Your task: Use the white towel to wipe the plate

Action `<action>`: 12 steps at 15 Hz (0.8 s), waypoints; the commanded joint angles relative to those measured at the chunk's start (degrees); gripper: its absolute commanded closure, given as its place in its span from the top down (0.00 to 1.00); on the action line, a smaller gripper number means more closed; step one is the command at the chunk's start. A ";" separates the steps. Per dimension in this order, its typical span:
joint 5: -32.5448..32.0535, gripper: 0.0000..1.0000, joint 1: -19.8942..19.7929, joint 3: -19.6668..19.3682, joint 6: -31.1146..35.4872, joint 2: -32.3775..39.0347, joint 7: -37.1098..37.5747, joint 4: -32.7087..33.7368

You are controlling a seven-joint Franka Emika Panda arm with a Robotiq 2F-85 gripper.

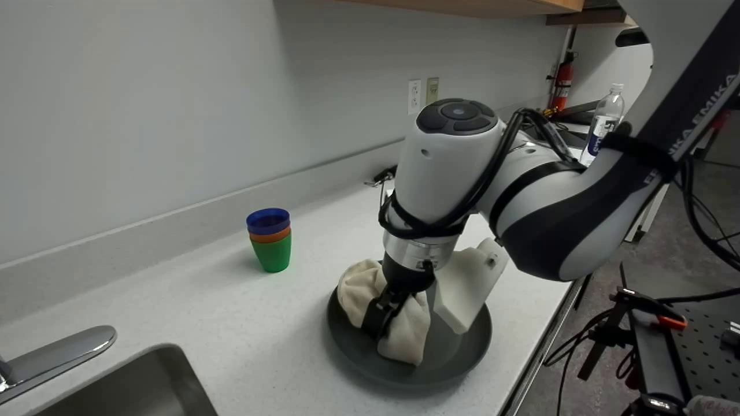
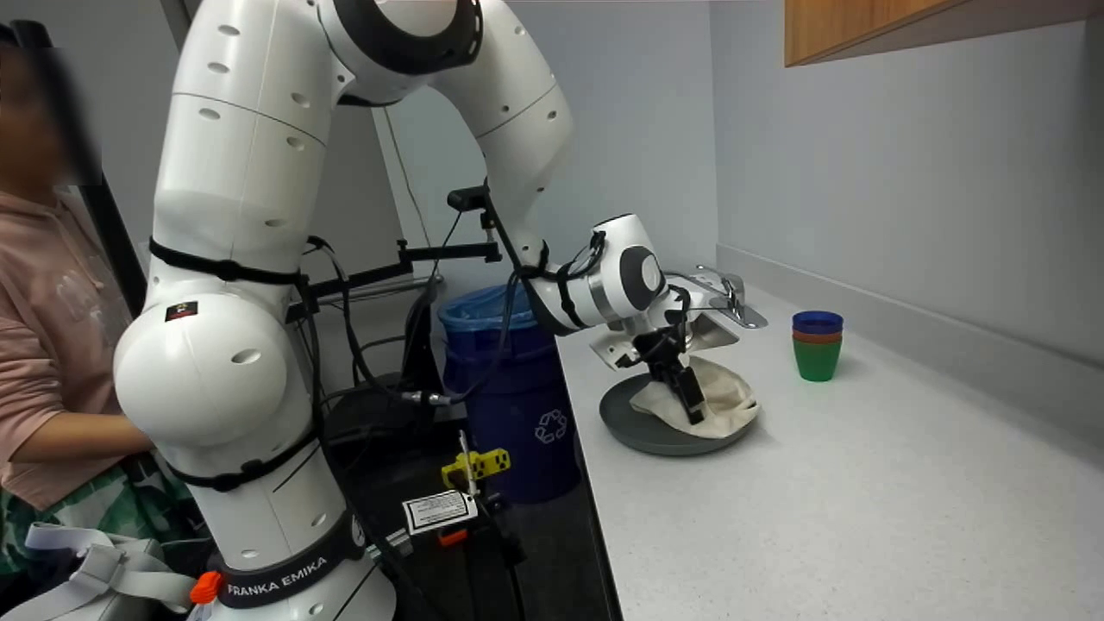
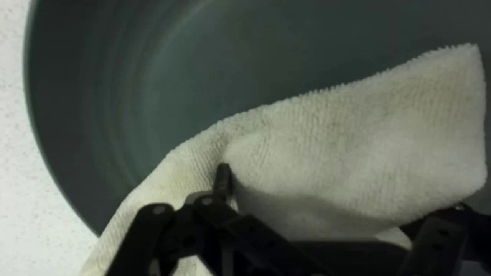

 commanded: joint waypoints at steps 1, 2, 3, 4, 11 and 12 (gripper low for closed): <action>-1.90 0.68 2.07 -1.83 0.45 2.04 2.17 2.04; -1.69 0.60 2.29 -1.67 0.27 1.56 1.92 1.88; -1.42 0.54 2.46 -1.53 0.32 1.00 1.79 1.62; -1.62 0.47 2.99 -1.65 0.34 0.06 2.01 1.23; -2.80 0.01 6.91 -1.59 2.39 -7.09 2.79 -0.14; -3.19 0.03 7.63 -1.68 3.14 -7.90 3.01 -0.06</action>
